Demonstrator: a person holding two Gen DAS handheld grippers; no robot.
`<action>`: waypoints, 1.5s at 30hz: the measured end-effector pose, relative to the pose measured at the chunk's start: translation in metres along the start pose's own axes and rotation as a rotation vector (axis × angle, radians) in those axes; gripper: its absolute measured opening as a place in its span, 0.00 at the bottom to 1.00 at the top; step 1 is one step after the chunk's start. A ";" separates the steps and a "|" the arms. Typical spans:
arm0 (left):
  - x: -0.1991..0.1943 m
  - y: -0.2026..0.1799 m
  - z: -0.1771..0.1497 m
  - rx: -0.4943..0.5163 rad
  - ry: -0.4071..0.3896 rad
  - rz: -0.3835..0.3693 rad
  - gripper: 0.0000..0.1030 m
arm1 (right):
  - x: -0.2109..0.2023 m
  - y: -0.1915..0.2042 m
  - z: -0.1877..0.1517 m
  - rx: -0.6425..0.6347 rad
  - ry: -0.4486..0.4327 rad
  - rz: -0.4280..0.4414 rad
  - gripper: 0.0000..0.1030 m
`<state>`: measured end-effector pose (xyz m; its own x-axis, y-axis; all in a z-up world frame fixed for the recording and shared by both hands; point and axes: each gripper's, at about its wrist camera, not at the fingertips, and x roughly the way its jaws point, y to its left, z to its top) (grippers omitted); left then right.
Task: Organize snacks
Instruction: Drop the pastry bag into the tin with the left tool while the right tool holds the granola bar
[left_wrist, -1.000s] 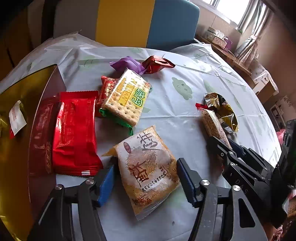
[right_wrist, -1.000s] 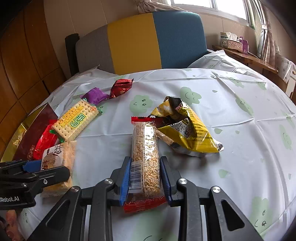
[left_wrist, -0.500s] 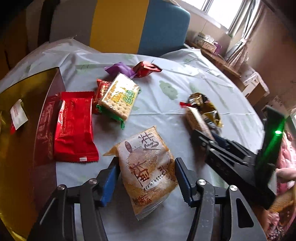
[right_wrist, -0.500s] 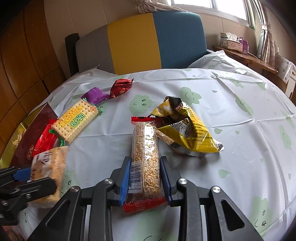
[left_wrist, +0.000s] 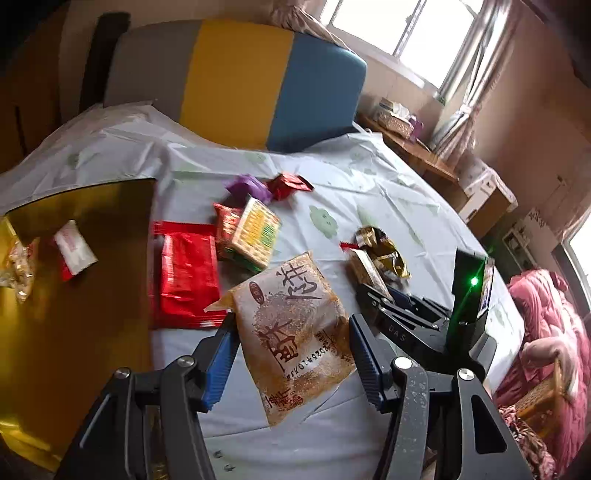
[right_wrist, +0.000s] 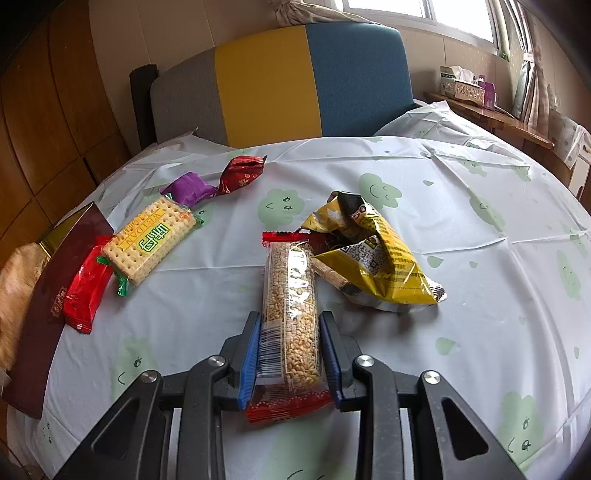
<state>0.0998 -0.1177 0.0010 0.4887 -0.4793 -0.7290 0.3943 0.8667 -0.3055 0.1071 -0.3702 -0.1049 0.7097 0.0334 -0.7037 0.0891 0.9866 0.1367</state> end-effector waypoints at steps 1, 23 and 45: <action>-0.005 0.006 0.000 -0.008 -0.007 0.007 0.58 | 0.000 0.000 0.000 0.000 0.000 0.000 0.30; -0.051 0.197 -0.016 -0.209 0.073 0.332 0.58 | 0.000 0.002 -0.001 -0.011 -0.003 -0.017 0.30; -0.059 0.247 -0.022 -0.261 0.049 0.541 0.71 | 0.000 0.003 -0.001 -0.014 -0.004 -0.021 0.30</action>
<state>0.1509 0.1278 -0.0446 0.5276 0.0403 -0.8486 -0.1068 0.9941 -0.0192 0.1073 -0.3668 -0.1052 0.7108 0.0119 -0.7033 0.0943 0.9892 0.1120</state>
